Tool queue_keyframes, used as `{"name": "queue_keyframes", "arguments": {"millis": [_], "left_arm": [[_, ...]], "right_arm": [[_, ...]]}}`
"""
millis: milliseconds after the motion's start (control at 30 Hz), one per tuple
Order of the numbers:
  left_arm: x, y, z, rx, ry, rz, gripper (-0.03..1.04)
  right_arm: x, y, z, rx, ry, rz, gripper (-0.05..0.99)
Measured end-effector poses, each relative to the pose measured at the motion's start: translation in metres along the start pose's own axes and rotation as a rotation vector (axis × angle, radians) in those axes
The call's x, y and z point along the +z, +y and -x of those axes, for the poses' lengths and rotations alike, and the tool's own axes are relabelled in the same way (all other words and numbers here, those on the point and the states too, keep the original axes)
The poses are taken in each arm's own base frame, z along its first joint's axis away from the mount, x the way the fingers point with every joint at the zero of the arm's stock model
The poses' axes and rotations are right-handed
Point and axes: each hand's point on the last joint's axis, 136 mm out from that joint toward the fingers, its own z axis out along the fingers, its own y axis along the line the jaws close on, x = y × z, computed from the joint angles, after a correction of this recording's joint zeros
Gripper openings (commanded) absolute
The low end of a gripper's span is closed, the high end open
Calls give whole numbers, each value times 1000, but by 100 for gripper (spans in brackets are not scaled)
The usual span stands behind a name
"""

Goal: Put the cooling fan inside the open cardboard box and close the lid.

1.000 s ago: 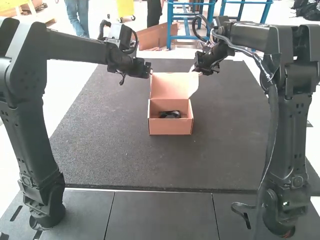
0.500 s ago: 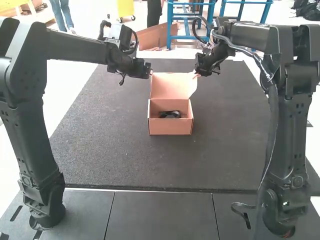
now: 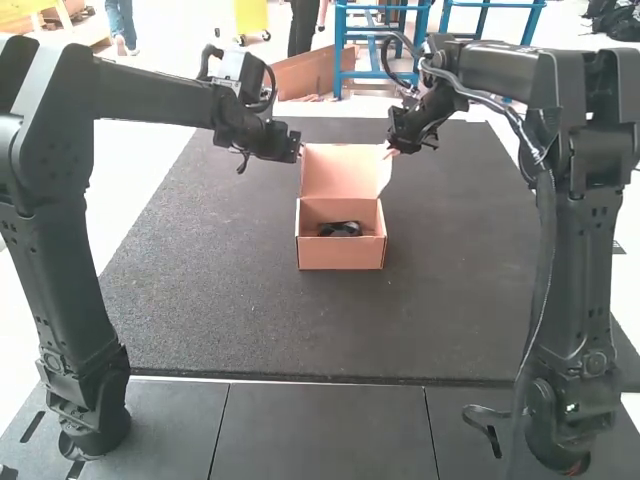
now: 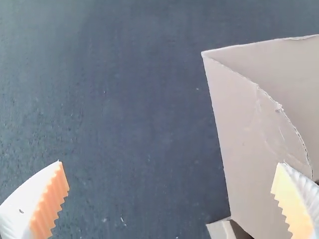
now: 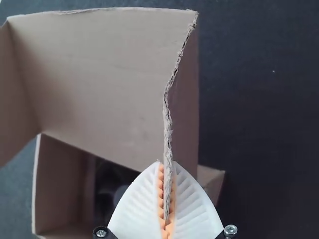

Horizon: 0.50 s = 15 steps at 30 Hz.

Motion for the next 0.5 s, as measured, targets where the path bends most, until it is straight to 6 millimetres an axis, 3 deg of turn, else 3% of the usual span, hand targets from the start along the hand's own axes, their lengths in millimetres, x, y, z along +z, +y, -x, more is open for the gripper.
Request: {"name": "queue_keyframes", "arguments": {"millis": [500], "left_arm": [[-1, -8, -7, 12, 26, -12, 97]], "right_arm": [[-13, 12, -25, -23, -25, -2, -1]]}}
